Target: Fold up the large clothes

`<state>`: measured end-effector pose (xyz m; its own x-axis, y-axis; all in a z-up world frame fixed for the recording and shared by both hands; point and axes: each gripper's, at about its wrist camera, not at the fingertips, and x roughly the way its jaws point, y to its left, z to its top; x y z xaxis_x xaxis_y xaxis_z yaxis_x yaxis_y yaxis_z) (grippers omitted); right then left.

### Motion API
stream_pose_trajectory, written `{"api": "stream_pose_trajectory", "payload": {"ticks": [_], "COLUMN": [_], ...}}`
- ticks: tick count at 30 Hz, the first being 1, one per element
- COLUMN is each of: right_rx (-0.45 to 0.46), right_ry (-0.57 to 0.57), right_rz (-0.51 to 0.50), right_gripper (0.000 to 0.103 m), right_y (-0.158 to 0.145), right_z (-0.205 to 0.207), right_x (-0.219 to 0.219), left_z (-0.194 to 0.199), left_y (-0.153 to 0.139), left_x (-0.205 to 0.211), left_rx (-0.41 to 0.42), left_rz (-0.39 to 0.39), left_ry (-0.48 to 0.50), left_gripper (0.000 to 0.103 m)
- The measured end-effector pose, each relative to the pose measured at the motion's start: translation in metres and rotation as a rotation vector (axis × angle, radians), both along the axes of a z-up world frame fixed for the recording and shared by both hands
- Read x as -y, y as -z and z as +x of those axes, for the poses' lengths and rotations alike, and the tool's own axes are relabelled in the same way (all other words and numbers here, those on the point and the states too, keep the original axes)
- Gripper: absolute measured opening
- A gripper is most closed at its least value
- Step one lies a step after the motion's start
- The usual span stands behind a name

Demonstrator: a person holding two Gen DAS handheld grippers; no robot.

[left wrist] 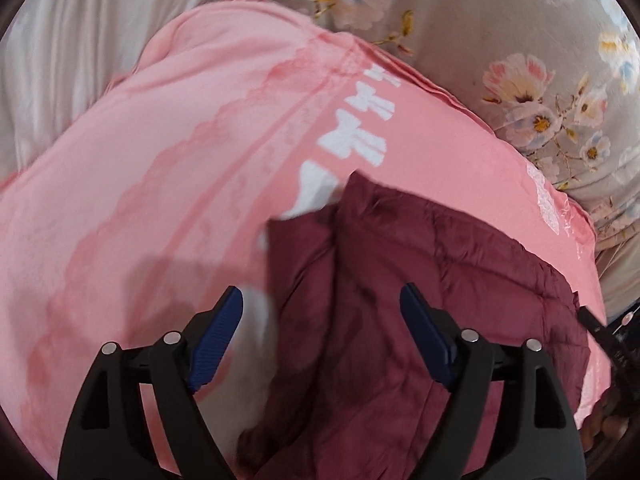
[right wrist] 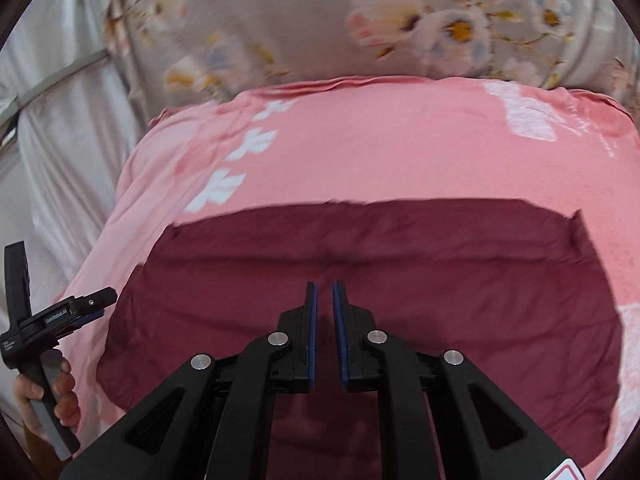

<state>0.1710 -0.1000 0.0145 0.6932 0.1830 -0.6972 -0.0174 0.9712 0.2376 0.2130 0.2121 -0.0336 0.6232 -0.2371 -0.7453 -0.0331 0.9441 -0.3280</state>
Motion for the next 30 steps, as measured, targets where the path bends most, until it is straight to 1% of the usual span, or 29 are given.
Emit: {"api": "stream_pose_trajectory", "payload": {"ticks": [3, 6, 9, 12, 15, 17, 18, 19, 20, 22, 23, 24, 25, 28, 30], "right_rx": [-0.001, -0.024, -0.051, -0.055, -0.041, -0.03, -0.024, -0.023, -0.024, -0.028, -0.033, -0.036, -0.039, -0.022, -0.012], "right_ry": [-0.018, -0.012, 0.005, 0.012, 0.012, 0.014, 0.015, 0.016, 0.017, 0.016, 0.011, 0.009, 0.008, -0.004, -0.001], "right_rz": [-0.051, -0.048, -0.037, -0.034, -0.056, -0.071, -0.081, -0.084, -0.083, -0.07, -0.055, -0.035, 0.018, 0.12, 0.128], "right_gripper": [0.011, 0.011, 0.01, 0.01, 0.009, 0.008, 0.008, 0.008, 0.008, 0.008, 0.007, 0.007, 0.008, 0.007, 0.007], "right_y": [0.008, 0.019, 0.033, 0.045, 0.054, 0.058, 0.06, 0.061, 0.061, 0.06, 0.058, 0.056, 0.05, 0.034, 0.026], "right_z": [-0.006, -0.009, -0.008, -0.009, -0.008, -0.009, -0.009, -0.009, -0.008, -0.008, -0.008, -0.009, -0.014, -0.035, -0.051], "right_x": [-0.027, -0.037, -0.033, -0.034, -0.037, -0.038, -0.039, -0.04, -0.04, -0.038, -0.036, -0.033, -0.026, -0.009, -0.003], "left_z": [-0.019, -0.026, -0.031, -0.036, -0.036, -0.037, -0.038, -0.038, -0.039, -0.04, -0.041, -0.041, -0.043, -0.048, -0.052], "left_y": [0.013, 0.023, 0.037, 0.04, 0.04, 0.038, 0.037, 0.036, 0.035, 0.03, 0.027, 0.024, 0.018, -0.001, -0.013], "left_x": [-0.014, -0.015, -0.012, -0.006, 0.0, 0.006, 0.009, 0.01, 0.013, 0.018, 0.021, 0.024, 0.026, 0.027, 0.028], "left_rx": [-0.036, -0.053, -0.078, -0.054, -0.046, -0.045, -0.044, -0.043, -0.047, -0.049, -0.045, -0.04, -0.026, 0.013, 0.039], "left_rz": [-0.063, -0.073, -0.118, -0.093, -0.098, -0.094, -0.093, -0.099, -0.112, -0.11, -0.093, -0.075, -0.057, -0.079, -0.083], "left_ry": [-0.006, 0.001, 0.017, 0.013, 0.031, 0.048, 0.05, 0.059, 0.073, 0.083, 0.085, 0.085, 0.089, 0.108, 0.117], "left_gripper": [0.078, 0.078, 0.079, 0.079, 0.079, 0.076, 0.072, 0.063, 0.058, 0.043, 0.038, 0.029, 0.019, 0.012, 0.011]}}
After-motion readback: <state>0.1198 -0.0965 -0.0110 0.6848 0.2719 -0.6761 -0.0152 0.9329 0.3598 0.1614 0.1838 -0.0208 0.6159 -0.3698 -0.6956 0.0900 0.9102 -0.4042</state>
